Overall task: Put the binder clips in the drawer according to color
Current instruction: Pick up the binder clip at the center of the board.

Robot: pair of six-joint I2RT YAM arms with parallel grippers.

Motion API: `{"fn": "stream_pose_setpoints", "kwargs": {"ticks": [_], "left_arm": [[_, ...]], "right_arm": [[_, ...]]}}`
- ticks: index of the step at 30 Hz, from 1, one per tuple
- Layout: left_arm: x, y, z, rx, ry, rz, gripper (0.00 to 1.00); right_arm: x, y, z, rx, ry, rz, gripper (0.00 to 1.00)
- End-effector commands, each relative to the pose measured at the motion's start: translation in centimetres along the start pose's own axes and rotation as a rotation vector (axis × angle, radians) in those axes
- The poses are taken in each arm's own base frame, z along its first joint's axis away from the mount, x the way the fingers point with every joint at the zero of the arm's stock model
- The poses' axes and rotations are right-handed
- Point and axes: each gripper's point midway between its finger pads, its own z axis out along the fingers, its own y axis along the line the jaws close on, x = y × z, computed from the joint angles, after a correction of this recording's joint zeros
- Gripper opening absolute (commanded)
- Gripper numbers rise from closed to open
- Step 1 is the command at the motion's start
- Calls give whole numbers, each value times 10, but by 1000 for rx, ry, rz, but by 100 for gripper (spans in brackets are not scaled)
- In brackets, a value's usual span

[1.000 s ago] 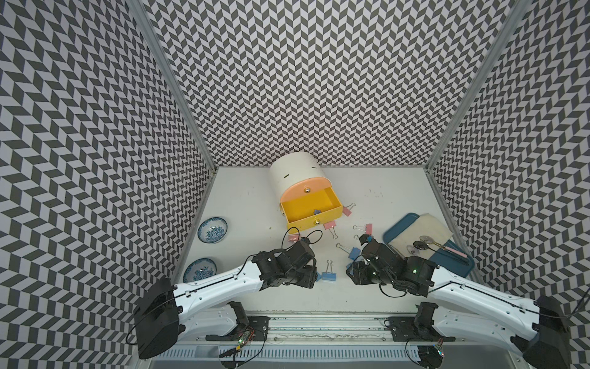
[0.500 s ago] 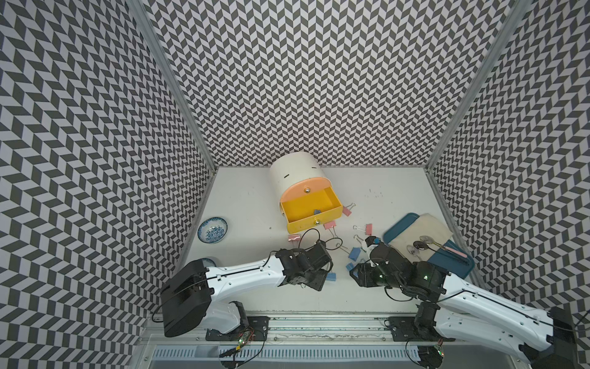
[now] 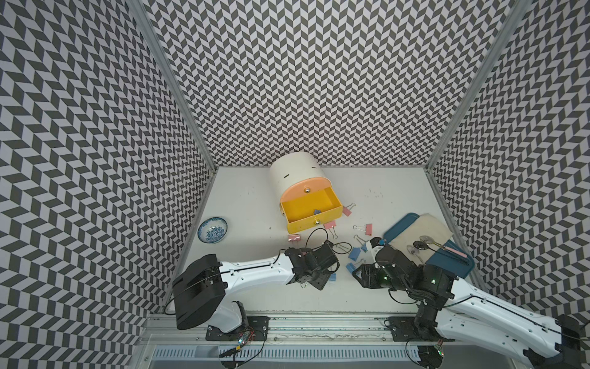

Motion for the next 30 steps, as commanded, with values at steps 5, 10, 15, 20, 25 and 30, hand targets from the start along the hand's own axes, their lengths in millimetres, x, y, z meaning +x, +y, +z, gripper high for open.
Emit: {"fn": "stream_pose_setpoints", "kwargs": {"ticks": [5,10,15,20,25,30], "left_arm": [[-1,0,10,-26,22,103,68],[0,2,17,-35,36,120,68],[-3,9,21,-40,37,113,69],[-6,13,22,-43,33,111,71],[-7,10,25,-20,36,119,74],[-7,7,29,-7,48,124,73]], "right_arm": [[-5,-1,-6,4,-33,10,52],[-6,0,-7,4,-36,13,52],[-7,0,-9,12,-36,8,52],[-9,0,-10,16,-43,-1,52],[-13,0,-11,22,-60,0,52],[-17,0,-12,31,-77,-5,52]]}}
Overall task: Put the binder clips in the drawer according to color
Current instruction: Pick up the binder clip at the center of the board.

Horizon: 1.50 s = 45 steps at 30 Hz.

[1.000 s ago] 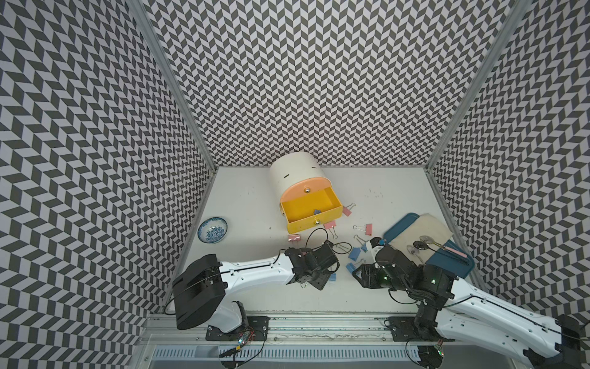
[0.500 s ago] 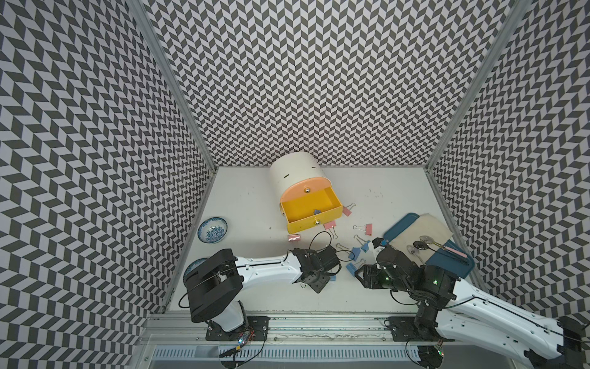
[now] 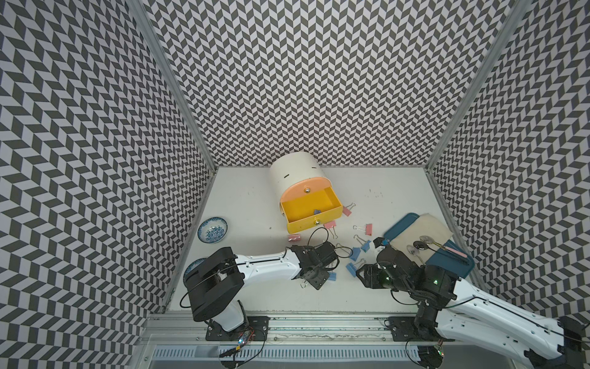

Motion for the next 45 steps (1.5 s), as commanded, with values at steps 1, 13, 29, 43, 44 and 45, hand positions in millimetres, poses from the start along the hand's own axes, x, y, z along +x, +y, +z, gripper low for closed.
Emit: {"fn": "stream_pose_setpoints", "kwargs": {"ticks": [1,13,29,43,44,45], "left_arm": [[-13,-7,2,27,-21,10,73],[-9,-4,6,10,9,1,54],[-30,-3,-60,53,-85,-95,46],[-70,7,-154,99,-253,-165,48],[-76,9,-161,101,-269,-168,48],[-81,12,-167,100,-282,-171,49]], "right_arm": [[-14,9,-7,-18,-54,-10,52],[-14,7,-6,-9,-58,-9,52],[-23,11,-8,-22,-99,-4,53],[-68,68,-17,-193,-161,-35,54],[-75,73,-19,-208,-170,-37,54],[-80,78,-21,-223,-177,-40,54]]}}
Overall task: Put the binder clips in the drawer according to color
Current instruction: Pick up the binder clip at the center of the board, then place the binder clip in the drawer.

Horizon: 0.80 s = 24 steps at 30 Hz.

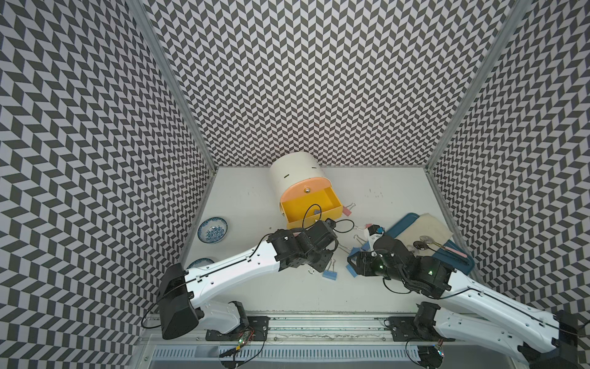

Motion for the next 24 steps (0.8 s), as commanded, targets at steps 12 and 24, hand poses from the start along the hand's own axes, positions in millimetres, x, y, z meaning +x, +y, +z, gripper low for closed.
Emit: {"fn": "stream_pose_setpoints", "kwargs": {"ticks": [12,24], "left_arm": [[-94,68,-66,-116,-179,-40,49],[-126,147,-67,-339,-254,-19,50]], "right_arm": [[-90,57,-24,-214,-146,-32,54],[-105,46,-25,-208,-150,-22,54]]}}
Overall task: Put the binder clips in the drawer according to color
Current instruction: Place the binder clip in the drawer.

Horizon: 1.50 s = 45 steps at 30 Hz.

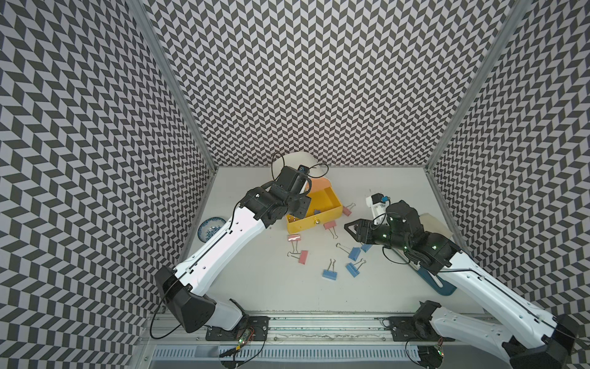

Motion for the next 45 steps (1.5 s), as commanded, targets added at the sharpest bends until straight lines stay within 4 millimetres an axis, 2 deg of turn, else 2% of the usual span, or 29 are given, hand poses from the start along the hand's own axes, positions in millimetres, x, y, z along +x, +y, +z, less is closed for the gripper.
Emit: {"fn": "stream_pose_setpoints", "kwargs": {"ticks": [1,8,18,29,37,45], "left_arm": [[-17,13,3,-58,-67,47,50],[-21,15,20,-79,-110,59,50],[-4,14,46,-91,-83,77,54],[-4,14,51,-92,-78,69,65],[-9,16,38,-87,-102,42,68],[-20,14,0,-31,-142,-44,68]], "right_arm": [[-14,10,-4,-40,-30,-28,54],[-16,3,-2,-23,-26,-23,54],[-15,-9,-5,0,-23,-13,54],[-17,-12,-5,9,-22,-17,54],[-16,-15,-7,15,-22,-15,54],[-8,-26,-1,50,6,-24,54]]}}
